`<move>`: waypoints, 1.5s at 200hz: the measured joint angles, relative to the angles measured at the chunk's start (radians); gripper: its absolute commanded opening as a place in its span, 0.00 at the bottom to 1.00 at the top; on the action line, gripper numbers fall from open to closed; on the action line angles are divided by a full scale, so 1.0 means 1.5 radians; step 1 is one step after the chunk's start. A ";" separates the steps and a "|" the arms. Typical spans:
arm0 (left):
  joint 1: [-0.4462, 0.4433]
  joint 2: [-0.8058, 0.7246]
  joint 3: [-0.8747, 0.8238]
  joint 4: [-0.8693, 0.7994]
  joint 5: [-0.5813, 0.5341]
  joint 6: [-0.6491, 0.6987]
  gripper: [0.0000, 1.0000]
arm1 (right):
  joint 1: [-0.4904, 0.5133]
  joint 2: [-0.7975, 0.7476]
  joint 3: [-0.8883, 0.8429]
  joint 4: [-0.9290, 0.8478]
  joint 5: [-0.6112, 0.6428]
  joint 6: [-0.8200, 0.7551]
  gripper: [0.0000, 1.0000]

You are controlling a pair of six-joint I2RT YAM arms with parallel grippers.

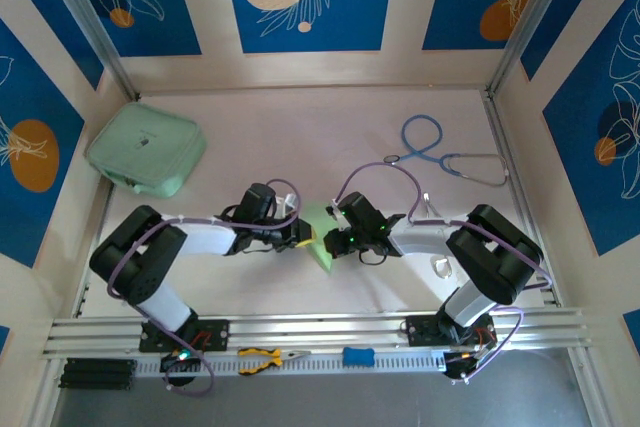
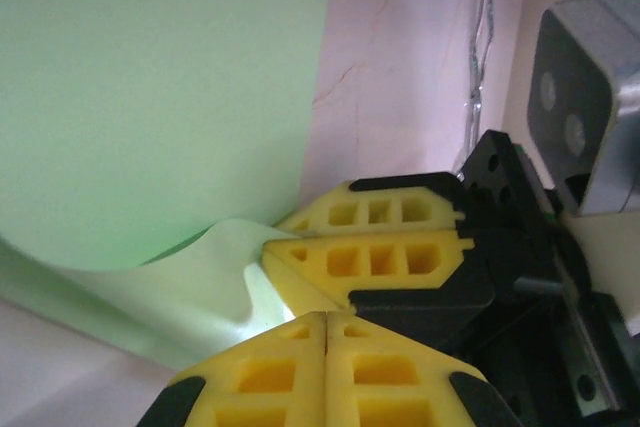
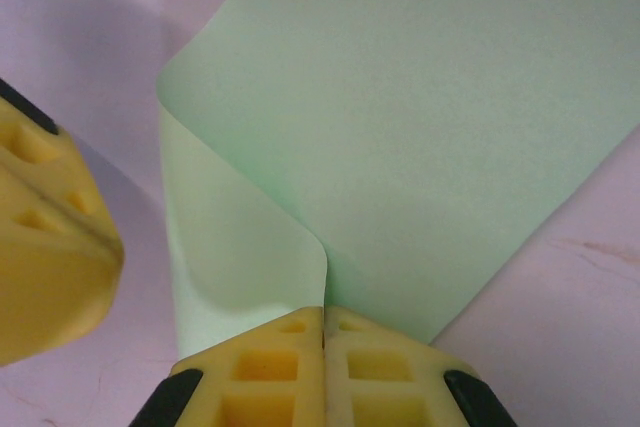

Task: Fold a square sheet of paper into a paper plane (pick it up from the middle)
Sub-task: Third fold the triangle at the center of the table.

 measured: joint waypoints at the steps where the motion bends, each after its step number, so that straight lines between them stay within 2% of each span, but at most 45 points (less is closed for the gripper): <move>1: 0.000 0.001 0.000 0.001 0.000 -0.001 0.00 | 0.000 0.000 0.000 0.000 0.000 0.000 0.02; 168: -0.007 0.067 0.005 -0.037 -0.012 0.025 0.00 | 0.000 0.000 -0.004 0.007 0.002 0.001 0.03; 189: -0.008 0.067 0.010 -0.049 -0.013 0.032 0.00 | 0.000 0.000 -0.004 0.007 0.001 0.006 0.11; 208: -0.008 0.067 0.011 -0.052 -0.013 0.034 0.00 | -0.001 -0.007 -0.003 -0.001 -0.003 0.017 0.23; 231: -0.009 0.067 0.011 -0.052 -0.016 0.034 0.00 | -0.013 -0.054 -0.004 -0.034 -0.006 0.047 0.42; 243: -0.009 0.067 0.011 -0.052 -0.018 0.033 0.00 | -0.024 -0.087 -0.004 -0.042 -0.013 0.059 0.46; 279: -0.013 0.065 0.012 -0.052 -0.031 0.026 0.00 | -0.049 -0.175 -0.016 -0.052 -0.049 0.109 0.45; 289: -0.015 0.064 0.012 -0.052 -0.037 0.021 0.00 | -0.050 -0.190 -0.025 -0.052 -0.064 0.124 0.42; 300: -0.018 0.064 0.015 -0.052 -0.044 0.016 0.00 | -0.049 -0.200 -0.034 -0.053 -0.076 0.140 0.34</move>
